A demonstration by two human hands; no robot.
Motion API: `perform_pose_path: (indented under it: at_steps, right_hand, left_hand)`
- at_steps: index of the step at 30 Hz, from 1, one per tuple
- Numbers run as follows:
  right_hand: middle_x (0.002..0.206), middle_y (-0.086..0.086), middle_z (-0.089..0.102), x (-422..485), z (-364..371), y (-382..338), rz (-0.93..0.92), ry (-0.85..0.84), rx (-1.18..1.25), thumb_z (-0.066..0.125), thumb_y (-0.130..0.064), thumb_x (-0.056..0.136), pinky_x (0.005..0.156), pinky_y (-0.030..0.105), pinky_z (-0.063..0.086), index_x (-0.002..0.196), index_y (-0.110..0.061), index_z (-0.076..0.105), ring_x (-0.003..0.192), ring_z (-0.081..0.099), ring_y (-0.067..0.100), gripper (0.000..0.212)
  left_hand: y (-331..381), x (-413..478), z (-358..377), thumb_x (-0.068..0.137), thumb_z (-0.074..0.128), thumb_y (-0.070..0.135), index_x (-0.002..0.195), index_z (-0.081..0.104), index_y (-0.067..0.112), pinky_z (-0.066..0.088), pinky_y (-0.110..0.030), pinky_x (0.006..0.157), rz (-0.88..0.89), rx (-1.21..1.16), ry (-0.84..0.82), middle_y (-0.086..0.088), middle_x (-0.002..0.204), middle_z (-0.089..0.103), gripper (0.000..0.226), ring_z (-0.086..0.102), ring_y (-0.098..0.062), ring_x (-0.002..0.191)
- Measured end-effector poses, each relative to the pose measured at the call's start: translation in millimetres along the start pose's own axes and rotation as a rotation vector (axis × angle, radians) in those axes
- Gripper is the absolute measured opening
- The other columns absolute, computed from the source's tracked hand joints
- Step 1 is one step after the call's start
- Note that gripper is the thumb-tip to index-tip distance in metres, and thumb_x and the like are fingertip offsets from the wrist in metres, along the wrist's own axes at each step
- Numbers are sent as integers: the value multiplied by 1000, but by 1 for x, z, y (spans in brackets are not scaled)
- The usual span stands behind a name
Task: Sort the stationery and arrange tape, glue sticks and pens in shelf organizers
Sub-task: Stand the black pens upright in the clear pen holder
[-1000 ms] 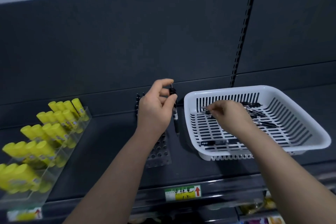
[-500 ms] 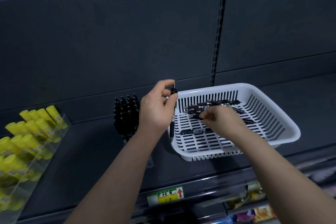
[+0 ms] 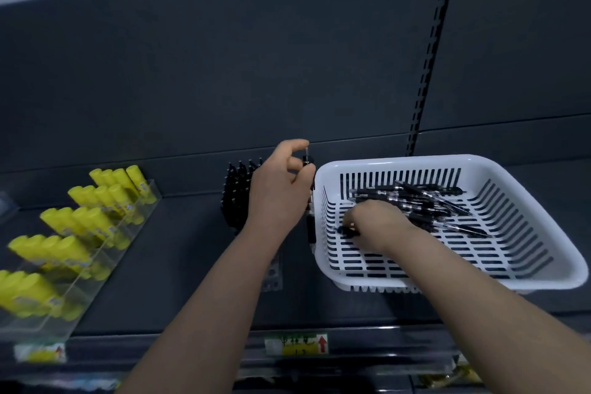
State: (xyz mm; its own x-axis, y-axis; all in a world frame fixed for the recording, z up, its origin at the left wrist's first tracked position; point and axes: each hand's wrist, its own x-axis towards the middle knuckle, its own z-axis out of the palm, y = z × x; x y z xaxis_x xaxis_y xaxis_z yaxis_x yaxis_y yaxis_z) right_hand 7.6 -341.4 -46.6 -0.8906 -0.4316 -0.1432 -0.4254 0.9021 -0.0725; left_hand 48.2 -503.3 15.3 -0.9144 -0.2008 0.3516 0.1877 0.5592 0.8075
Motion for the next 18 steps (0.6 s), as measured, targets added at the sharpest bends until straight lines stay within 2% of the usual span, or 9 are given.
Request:
perform_pose_path:
  at_steps: [3, 5, 7, 10, 13, 15, 17, 18]
  right_hand:
    - [103, -3, 66, -8, -22, -6, 12, 311, 205, 58, -20, 80, 78, 31, 50, 112, -31, 62, 92, 62, 20, 34]
    - [91, -9, 65, -14, -45, -19, -10, 549, 433, 59, -23, 78, 71, 29, 50, 106, -34, 59, 83, 63, 15, 30]
    - [81, -13, 64, -21, -66, -37, -73, 695, 646, 57, -25, 75, 67, 27, 50, 100, -36, 55, 73, 61, 6, 28]
    - [73, -13, 62, -24, -78, -65, -155, 737, 821, 57, -26, 77, 66, 29, 52, 97, -37, 55, 66, 59, 4, 23]
    - [74, -11, 61, -19, -71, -85, -212, 709, 854, 61, -27, 85, 69, 33, 52, 94, -32, 62, 70, 59, 6, 10]
    - [82, -11, 63, -16, -60, -94, -221, 692, 834, 63, -26, 87, 72, 25, 49, 93, -31, 66, 77, 59, 5, 8]
    - [86, -11, 60, -15, -50, -97, -192, 672, 809, 65, -26, 87, 69, 9, 41, 96, -32, 68, 80, 57, 2, 11]
    - [85, -10, 59, -16, -46, -98, -170, 662, 792, 65, -27, 86, 67, 7, 39, 97, -34, 69, 80, 57, 1, 13]
  left_hand:
    - [-3, 1, -19, 88, 60, 20, 112, 58, 32, 43, -17, 63, 34, 15, 70, 18, 76, 58, 27, 55, 3, 59]
    - [-7, 2, -36, 88, 61, 21, 107, 59, 32, 40, -10, 59, 62, 16, 131, 24, 73, 56, 22, 53, 3, 56]
    - [-14, 2, -54, 87, 62, 22, 104, 59, 33, 40, -8, 59, 81, 24, 186, 25, 72, 57, 21, 54, 3, 57]
    - [-29, -3, -74, 86, 63, 22, 102, 58, 33, 44, -14, 63, 104, 48, 218, 18, 74, 58, 20, 54, 2, 60]
    - [-45, -11, -82, 85, 65, 20, 99, 57, 34, 44, -9, 63, 112, 76, 224, 20, 73, 59, 21, 57, 5, 64]
    - [-54, -14, -82, 85, 66, 19, 97, 57, 34, 44, -8, 65, 94, 64, 230, 17, 75, 61, 21, 59, 6, 69]
    - [-60, -17, -79, 85, 67, 20, 96, 57, 34, 49, -14, 69, 68, 42, 218, 15, 77, 64, 20, 61, 5, 72]
    - [-62, -18, -78, 85, 66, 20, 96, 56, 34, 50, -19, 71, 61, 38, 208, 15, 79, 65, 20, 62, 2, 75]
